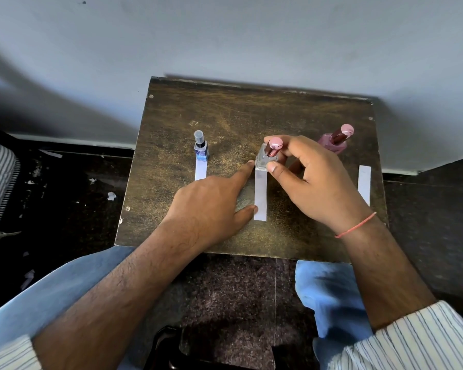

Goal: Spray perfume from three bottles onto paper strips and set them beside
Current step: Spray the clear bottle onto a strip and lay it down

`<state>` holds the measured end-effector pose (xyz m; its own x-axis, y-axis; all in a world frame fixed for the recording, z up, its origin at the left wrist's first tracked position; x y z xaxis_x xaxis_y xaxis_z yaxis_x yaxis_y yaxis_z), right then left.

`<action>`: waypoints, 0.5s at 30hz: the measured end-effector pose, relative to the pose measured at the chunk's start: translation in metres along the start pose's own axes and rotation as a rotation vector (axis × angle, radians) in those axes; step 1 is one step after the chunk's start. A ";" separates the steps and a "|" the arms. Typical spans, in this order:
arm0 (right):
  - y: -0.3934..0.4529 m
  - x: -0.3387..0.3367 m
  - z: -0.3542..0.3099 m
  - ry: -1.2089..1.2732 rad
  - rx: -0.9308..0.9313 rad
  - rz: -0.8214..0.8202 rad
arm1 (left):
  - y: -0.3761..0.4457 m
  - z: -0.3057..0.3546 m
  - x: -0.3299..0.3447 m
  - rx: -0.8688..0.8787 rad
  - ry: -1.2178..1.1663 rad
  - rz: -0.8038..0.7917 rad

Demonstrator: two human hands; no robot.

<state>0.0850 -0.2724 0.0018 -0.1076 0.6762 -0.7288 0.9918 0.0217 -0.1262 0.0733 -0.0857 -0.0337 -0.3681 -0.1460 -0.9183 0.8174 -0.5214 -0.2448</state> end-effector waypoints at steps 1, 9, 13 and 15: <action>0.000 0.000 0.000 -0.002 -0.001 0.002 | 0.000 0.000 0.000 0.000 -0.001 0.000; 0.001 0.000 0.001 -0.035 0.007 0.024 | -0.001 0.001 -0.001 0.001 0.005 0.002; 0.002 0.000 0.001 -0.046 0.012 0.031 | -0.001 0.001 -0.001 -0.001 0.005 0.003; 0.002 0.001 0.000 -0.043 0.016 0.034 | -0.001 0.001 -0.001 -0.004 0.003 0.007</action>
<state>0.0866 -0.2723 0.0008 -0.0773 0.6441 -0.7610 0.9937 -0.0124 -0.1115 0.0721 -0.0861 -0.0318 -0.3614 -0.1468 -0.9208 0.8215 -0.5172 -0.2400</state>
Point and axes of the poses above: each hand's wrist, its own y-axis towards the middle knuckle, its own x-axis out of the palm, z = x × y, the point moved 5 cm from there along y, towards the middle knuckle, and after that the axes turned 11 degrees about x, right-handed, at the moved point
